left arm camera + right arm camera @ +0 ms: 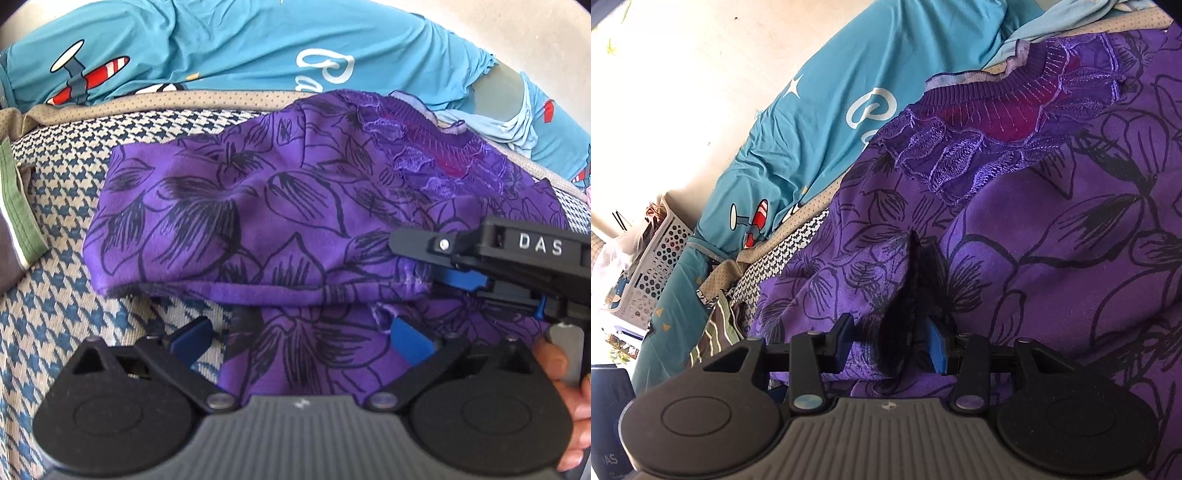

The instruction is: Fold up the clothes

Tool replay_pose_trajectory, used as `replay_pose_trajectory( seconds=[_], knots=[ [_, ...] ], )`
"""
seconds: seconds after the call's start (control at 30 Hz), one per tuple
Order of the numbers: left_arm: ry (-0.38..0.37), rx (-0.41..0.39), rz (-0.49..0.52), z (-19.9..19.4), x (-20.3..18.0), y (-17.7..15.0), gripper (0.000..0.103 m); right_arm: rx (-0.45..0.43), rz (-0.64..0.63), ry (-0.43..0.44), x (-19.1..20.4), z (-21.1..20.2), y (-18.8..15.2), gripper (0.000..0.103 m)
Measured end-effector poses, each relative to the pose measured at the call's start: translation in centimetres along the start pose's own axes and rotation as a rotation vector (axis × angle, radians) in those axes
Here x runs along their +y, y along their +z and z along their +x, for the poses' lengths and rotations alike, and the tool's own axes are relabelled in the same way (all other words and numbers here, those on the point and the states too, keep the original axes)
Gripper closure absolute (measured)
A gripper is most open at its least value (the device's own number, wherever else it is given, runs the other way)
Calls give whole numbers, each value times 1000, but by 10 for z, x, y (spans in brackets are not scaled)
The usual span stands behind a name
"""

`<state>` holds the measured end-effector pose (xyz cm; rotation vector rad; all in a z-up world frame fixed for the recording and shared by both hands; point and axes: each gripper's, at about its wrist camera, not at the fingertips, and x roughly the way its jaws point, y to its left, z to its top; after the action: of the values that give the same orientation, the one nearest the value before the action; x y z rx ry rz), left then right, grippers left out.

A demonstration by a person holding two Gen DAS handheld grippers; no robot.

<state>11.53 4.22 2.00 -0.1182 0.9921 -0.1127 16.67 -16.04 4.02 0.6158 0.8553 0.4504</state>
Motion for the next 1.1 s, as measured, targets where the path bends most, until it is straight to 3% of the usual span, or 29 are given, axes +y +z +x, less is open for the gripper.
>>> replay_pose_trajectory(
  seconds=[0.13,0.2,0.27,0.37,0.5,0.7,0.87,1.0,1.1],
  knots=[
    [8,1,-5,1,0,-1,0,-22,-14,5,4,4,-1,61],
    [12,0,-11,1,0,-1,0,-28,-29,4,6,6,-2,69],
    [13,-1,-18,1,-1,0,0,-32,-38,12,8,6,-3,86],
    [12,-4,-33,0,-1,1,0,-57,-64,27,13,2,-1,92],
    [5,-14,-56,0,-4,4,0,-152,-134,48,27,-19,12,93],
    [-19,-19,-64,3,-16,9,0,-375,-228,9,36,-77,45,94],
    [-8,-16,-37,9,-29,8,0,-490,-240,-93,19,-127,61,94],
    [10,-21,-29,11,-33,7,0,-499,-246,-209,-1,-145,60,94],
    [18,-25,-36,13,-34,9,0,-454,-253,-322,-20,-145,56,94]
  ],
)
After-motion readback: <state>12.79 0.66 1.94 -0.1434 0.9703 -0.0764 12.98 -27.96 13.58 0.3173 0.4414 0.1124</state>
